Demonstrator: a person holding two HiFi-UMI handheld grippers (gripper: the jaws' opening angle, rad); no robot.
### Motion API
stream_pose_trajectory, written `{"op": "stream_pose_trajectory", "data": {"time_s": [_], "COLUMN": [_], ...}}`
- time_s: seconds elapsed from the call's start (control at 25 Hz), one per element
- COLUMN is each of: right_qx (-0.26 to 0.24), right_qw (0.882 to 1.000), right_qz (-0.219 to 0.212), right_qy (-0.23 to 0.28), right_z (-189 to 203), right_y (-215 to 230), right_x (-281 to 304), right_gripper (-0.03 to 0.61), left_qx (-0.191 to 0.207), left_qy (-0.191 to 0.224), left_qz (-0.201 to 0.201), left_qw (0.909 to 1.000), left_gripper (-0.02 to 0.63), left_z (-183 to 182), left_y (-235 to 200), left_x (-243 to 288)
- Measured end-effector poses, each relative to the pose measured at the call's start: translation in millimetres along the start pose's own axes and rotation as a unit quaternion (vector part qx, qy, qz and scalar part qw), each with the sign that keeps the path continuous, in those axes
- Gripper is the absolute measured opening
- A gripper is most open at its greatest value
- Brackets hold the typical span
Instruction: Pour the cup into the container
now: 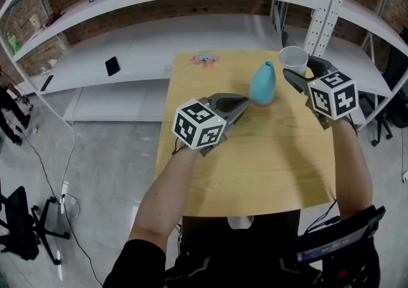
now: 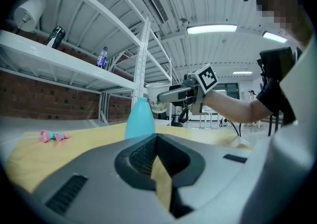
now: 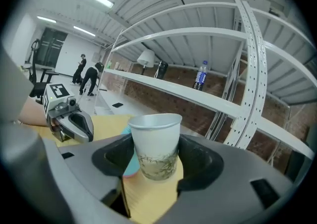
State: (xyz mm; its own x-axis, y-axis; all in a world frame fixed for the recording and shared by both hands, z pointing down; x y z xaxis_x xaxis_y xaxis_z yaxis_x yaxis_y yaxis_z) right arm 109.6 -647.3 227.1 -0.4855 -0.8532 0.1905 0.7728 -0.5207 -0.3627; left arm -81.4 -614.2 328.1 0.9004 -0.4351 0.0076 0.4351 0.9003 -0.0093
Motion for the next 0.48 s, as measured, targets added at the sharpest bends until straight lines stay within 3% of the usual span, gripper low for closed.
{"op": "stream_pose_trajectory", "data": {"time_s": [0.28, 0.48], "right_qx": [-0.107, -0.151], "right_qw": [0.993, 0.986], "right_qz": [0.004, 0.011], "right_qy": [-0.050, -0.071], "right_z": [-6, -9], "right_y": [-6, -8], "right_x": [10, 15], "right_gripper": [0.285, 0.285], "left_qx": [0.001, 0.002], "left_qy": [0.001, 0.002], "left_qz": [0.009, 0.011], "left_qw": [1.0000, 0.9999], "left_gripper": [0.002, 0.002], "left_z": [0, 0], "left_y": [2, 2], "left_x": [1, 0]}}
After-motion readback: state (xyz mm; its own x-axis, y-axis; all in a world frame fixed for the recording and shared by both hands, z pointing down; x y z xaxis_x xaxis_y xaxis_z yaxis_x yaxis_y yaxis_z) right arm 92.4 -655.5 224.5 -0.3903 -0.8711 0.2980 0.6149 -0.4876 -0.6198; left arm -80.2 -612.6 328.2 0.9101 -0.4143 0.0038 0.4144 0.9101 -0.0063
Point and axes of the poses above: the fingertips, and each gripper's own axes: x forward along the fingers, y to its right, z out of its underside, the point moved 6 cm from there along -x, backward along the fingers, and after that the axes turned 8 degrees about y, right-handed, at the moved point
